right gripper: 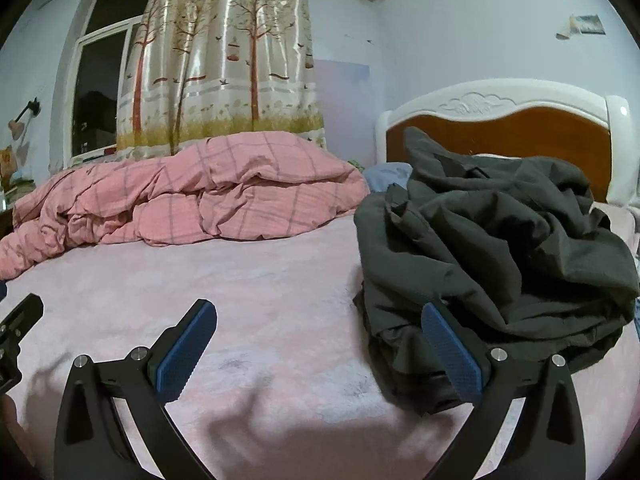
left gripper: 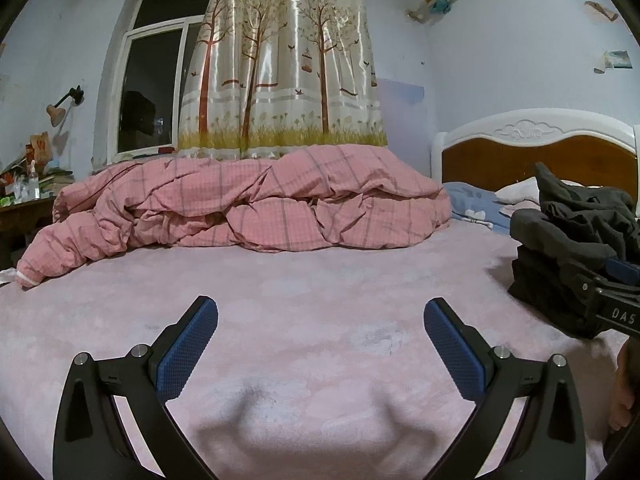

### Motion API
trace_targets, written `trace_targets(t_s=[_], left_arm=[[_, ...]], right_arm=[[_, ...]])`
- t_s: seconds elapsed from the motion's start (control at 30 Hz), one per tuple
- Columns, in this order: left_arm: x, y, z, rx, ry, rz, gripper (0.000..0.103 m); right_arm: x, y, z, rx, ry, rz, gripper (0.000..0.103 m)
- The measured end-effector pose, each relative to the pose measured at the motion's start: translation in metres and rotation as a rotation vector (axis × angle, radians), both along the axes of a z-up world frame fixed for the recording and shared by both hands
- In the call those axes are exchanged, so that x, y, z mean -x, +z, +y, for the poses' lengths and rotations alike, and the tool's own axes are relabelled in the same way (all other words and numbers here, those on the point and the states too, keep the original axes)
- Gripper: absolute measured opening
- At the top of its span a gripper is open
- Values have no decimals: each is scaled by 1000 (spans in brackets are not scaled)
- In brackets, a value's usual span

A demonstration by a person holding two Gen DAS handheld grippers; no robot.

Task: Fold large clothes

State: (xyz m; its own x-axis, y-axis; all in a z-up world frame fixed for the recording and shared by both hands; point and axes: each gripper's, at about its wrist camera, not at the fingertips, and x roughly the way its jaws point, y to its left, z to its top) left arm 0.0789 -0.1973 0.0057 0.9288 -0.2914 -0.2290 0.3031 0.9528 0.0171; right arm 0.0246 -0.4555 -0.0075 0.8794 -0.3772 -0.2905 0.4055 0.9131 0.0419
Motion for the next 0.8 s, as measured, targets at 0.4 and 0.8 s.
trace_targets(t_s=[0.4,0.8], left_arm=[[-8,-3,3,10,5,46,103],[-14,-7,7,9,21,81,103]], right_arm=[[0,2,11,67,9,-4,103],[-5,2,16,63,29,30,103]])
